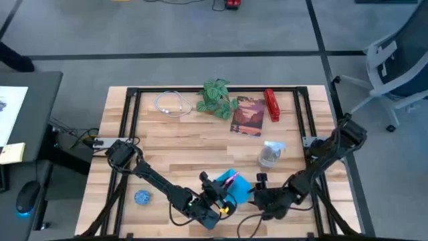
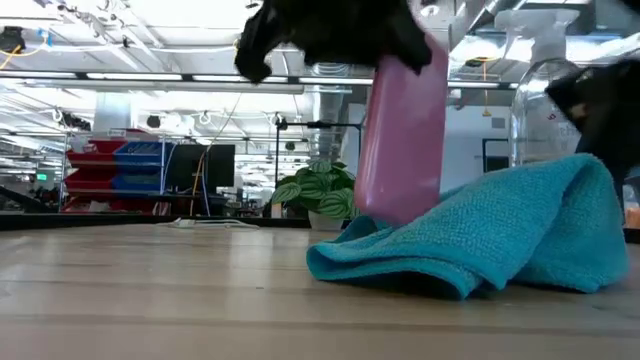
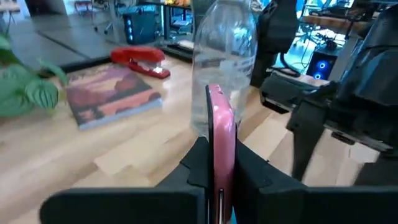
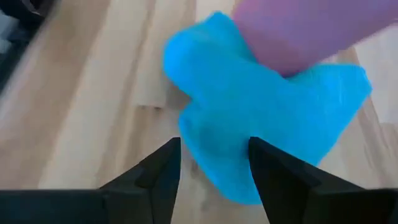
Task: Apply microfiber cloth
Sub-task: Wipe the back and front of the pink cellphone with the blue microfiber cloth
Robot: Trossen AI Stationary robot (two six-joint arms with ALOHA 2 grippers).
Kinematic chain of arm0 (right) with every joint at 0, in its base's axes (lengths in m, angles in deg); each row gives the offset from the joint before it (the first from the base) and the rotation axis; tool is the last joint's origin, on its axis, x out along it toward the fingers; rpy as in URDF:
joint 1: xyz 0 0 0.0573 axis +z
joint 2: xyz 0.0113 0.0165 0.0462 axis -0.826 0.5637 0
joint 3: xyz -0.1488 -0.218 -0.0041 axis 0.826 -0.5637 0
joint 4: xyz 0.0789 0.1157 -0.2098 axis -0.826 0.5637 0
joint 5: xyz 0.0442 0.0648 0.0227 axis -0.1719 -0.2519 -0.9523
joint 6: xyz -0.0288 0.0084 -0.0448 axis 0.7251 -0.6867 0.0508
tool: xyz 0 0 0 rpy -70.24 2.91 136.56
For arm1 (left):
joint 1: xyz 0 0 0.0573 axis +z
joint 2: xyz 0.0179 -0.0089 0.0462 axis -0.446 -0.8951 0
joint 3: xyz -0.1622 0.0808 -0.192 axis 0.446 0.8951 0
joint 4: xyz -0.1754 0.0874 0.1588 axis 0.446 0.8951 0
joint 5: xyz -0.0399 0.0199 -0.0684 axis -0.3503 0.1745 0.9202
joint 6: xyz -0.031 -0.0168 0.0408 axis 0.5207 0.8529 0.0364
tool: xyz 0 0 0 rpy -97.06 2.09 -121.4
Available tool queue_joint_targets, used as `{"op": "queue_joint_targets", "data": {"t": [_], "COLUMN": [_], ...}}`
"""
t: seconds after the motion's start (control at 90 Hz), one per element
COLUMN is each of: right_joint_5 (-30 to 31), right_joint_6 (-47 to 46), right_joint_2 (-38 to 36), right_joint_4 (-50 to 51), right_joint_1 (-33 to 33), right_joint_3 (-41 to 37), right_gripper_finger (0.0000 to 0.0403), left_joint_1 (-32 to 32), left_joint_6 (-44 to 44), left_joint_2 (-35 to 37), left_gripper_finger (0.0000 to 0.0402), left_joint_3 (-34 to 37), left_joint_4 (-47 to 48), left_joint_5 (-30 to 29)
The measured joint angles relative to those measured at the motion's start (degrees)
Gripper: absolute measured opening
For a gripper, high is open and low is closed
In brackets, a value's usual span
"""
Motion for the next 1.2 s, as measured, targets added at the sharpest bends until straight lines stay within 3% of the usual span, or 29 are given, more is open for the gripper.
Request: {"op": "queue_joint_targets", "data": {"t": [0.244,0.456,0.622,0.722,0.922,1.2], "right_joint_5": [2.5,23.1,37.4,42.1,42.9,38.3], "right_joint_6": [2.5,3.9,13.8,23.4,38.0,39.1], "right_joint_2": [7.3,3.1,-1.8,-2.6,-2.5,0.6], "right_joint_4": [-17.3,-16.5,-16.8,-21.0,-28.4,-23.5], "right_joint_1": [0.0,3.9,7.9,8.7,7.5,8.3], "right_joint_3": [-0.2,-0.2,-0.2,-0.1,-0.1,0.0], "right_gripper_finger": [0.0014,0.0002,0.0,0.0,0.0,0.0], "left_joint_1": [0.1,0.2,0.4,1.0,2.1,2.5], "left_joint_6": [3.2,3.9,-0.3,-6.1,-20.3,-24.3], "left_joint_2": [0.0,0.0,0.0,0.0,0.0,-0.2], "left_gripper_finger": [0.0009,0.0009,0.0009,0.0009,0.001,0.001], "left_joint_3": [0.1,0.1,0.1,0.1,0.1,0.3], "left_joint_4": [-0.5,-3.2,-10.7,-17.5,-33.4,-37.1], "left_joint_5": [-0.1,0.0,0.7,2.6,8.5,11.4]}}
